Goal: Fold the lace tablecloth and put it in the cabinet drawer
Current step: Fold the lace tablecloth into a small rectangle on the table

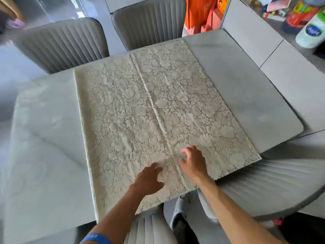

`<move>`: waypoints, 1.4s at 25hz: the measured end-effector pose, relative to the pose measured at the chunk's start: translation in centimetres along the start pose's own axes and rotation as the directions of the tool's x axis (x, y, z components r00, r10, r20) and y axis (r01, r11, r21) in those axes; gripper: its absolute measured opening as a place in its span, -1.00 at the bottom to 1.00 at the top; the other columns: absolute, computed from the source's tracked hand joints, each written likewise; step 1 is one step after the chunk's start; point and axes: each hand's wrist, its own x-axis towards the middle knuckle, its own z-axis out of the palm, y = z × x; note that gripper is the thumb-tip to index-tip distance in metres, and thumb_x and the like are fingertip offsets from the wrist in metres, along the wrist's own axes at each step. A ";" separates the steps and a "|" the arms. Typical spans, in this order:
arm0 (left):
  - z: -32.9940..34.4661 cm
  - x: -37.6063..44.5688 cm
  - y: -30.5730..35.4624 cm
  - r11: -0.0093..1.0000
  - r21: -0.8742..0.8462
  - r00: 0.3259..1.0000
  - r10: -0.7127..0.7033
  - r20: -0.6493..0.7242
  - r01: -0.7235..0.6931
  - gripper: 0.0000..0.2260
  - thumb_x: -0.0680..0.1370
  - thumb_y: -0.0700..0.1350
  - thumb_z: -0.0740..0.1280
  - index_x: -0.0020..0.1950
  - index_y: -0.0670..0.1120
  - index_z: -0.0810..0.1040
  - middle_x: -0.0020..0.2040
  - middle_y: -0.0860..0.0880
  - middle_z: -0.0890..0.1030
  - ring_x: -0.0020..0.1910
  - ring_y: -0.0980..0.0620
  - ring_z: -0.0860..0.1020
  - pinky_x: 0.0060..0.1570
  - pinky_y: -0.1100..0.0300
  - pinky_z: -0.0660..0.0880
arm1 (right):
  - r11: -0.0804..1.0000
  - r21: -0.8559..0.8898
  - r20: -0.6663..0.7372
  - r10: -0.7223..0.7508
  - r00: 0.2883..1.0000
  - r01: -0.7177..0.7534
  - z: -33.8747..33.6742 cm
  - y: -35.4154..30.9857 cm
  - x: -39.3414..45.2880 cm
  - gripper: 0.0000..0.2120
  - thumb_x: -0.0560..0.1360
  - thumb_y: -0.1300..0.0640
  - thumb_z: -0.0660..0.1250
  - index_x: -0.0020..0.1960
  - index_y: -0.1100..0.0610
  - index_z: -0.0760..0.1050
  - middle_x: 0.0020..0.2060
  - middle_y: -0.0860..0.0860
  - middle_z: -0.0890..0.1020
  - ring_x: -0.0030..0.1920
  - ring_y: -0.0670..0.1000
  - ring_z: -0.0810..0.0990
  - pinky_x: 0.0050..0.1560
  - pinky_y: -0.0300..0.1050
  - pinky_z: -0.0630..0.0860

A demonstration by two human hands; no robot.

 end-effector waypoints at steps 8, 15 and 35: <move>-2.0 -13.0 -13.6 0.983 -0.116 0.901 0.079 -0.427 -0.141 -0.42 0.57 0.01 0.29 0.56 0.08 0.18 0.57 0.00 0.21 0.53 -0.01 0.20 0.48 0.05 0.21 | 0.991 0.092 0.090 -0.108 0.990 0.100 8.5 -17.9 -10.3 -0.63 0.52 0.05 0.33 0.30 0.08 0.45 0.31 0.03 0.46 0.25 0.06 0.49 0.26 -0.02 0.46; -6.6 -22.5 -21.8 0.991 -0.055 0.854 0.075 -0.515 -0.120 -0.32 0.56 0.04 0.29 0.59 0.10 0.01 0.60 -0.04 0.09 0.56 -0.06 0.10 0.47 -0.05 0.17 | 0.989 0.132 0.013 -0.066 0.998 0.064 10.1 -26.3 -20.0 -0.62 0.54 0.06 0.31 0.33 0.09 0.42 0.38 0.01 0.40 0.33 0.05 0.44 0.33 -0.04 0.40; -13.6 -26.8 -39.7 0.931 0.033 0.852 0.347 -0.392 -0.364 -0.25 0.54 0.04 0.31 0.59 0.11 -0.09 0.61 -0.04 0.03 0.57 -0.09 0.05 0.46 -0.14 0.19 | 0.952 0.253 -0.117 0.208 0.971 -0.173 19.3 -44.7 -23.3 -0.27 0.52 0.05 0.27 0.59 0.03 0.00 0.58 -0.01 0.12 0.52 0.10 0.21 0.48 0.03 0.21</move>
